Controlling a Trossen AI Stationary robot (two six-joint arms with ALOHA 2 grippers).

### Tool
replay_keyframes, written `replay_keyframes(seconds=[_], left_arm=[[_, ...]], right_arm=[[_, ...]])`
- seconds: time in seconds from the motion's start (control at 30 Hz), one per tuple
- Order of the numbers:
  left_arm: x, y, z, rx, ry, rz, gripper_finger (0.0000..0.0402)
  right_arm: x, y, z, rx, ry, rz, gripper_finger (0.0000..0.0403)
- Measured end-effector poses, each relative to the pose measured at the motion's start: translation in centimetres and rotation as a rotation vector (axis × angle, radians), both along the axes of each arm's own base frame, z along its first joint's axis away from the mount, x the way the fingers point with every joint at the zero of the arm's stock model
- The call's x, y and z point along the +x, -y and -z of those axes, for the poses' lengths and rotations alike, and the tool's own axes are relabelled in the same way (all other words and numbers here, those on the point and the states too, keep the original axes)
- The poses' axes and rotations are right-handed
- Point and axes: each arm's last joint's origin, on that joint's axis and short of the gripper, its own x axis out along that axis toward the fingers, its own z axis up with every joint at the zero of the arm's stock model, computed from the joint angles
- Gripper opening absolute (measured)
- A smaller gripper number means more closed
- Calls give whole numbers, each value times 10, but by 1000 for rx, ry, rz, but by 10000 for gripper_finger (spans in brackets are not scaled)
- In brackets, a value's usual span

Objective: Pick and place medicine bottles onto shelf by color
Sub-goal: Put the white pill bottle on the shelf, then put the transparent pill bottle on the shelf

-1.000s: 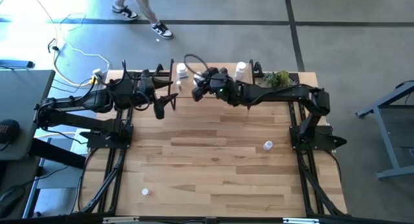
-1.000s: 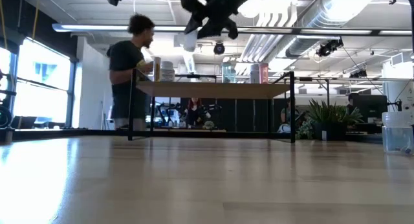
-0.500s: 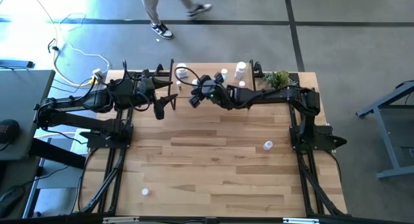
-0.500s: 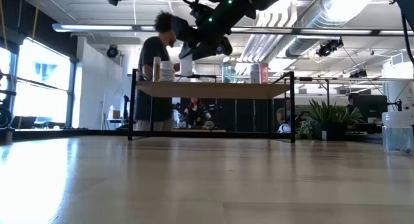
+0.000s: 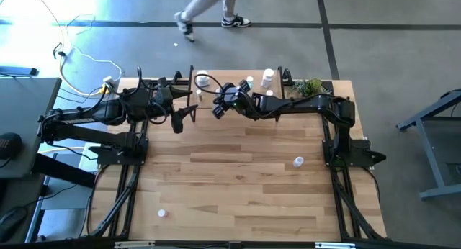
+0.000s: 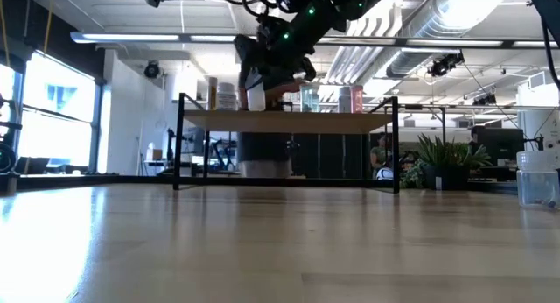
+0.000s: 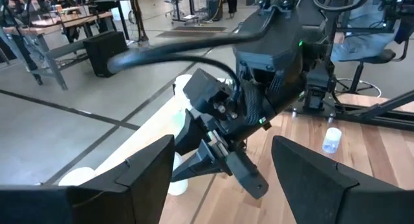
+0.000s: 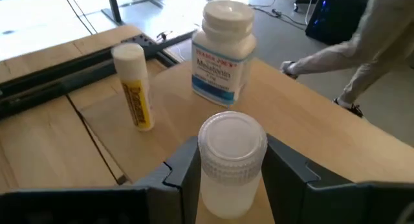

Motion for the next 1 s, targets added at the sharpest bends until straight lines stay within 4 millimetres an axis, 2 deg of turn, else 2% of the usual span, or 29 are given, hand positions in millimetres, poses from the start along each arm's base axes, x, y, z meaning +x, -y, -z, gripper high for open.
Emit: replay_keyframes(seconds=[0.2, 0.57, 0.8, 1.0], left_arm=[[0, 0, 0, 1, 0, 0, 248], [0, 0, 0, 31, -19, 8, 248], [0, 0, 0, 46, -28, 11, 248], [0, 0, 0, 65, -40, 15, 248]], right_arm=[[3, 1, 8, 11, -6, 16, 119], [3, 1, 8, 0, -9, 34, 122], [3, 1, 8, -10, -13, 51, 168], [5, 2, -9, -33, -13, 77, 203]])
